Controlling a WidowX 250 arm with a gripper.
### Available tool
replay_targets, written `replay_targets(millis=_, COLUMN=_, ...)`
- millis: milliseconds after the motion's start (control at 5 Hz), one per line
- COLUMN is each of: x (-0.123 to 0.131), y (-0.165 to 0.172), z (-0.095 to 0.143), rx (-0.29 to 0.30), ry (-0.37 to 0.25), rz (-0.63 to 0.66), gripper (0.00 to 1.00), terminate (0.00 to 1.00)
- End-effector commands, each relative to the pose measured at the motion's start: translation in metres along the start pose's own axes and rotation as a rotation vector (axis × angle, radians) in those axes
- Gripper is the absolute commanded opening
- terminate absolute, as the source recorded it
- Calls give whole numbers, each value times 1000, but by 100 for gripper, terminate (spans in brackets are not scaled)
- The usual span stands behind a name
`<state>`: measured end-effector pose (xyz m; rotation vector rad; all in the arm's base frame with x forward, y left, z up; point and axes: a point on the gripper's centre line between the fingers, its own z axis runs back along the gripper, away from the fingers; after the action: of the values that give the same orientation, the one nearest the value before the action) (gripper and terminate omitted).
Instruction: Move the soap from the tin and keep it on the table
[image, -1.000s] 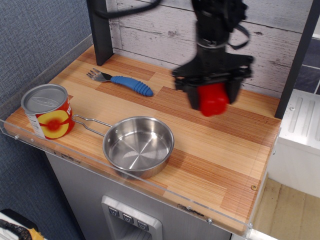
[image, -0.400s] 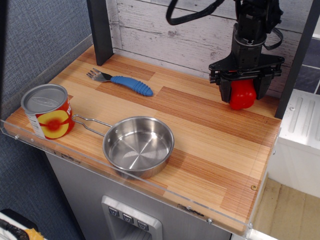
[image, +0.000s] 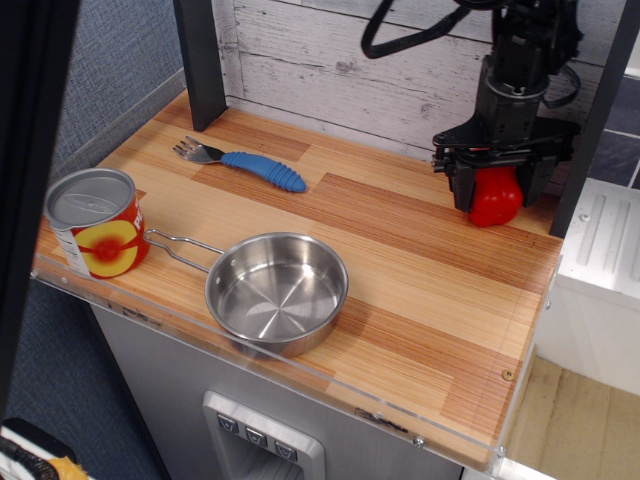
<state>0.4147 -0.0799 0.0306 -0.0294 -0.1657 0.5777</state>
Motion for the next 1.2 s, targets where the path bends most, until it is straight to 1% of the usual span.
replay_targets(millis=0, x=-1, y=-2, z=34, rx=-24, ry=15, rz=-1, gripper=100, terminate=0)
replay_targets(millis=200, x=-5, y=3, z=39, rx=-35, ry=33, rz=20, gripper=100, terminate=0)
replay_targets(millis=400, x=-7, y=8, z=43, rx=-24, ry=33, rz=43, gripper=100, terminate=0)
replay_targets(millis=600, x=-6, y=8, z=49, rx=-29, ry=28, rz=32, gripper=100, terminate=0)
replay_targets(millis=800, x=-1, y=6, z=66, rx=-23, ry=-7, rz=0, gripper=100, terminate=0)
replay_targets(millis=1000, x=-2, y=11, z=86, rx=47, ry=-46, rz=-8, gripper=100, terminate=0)
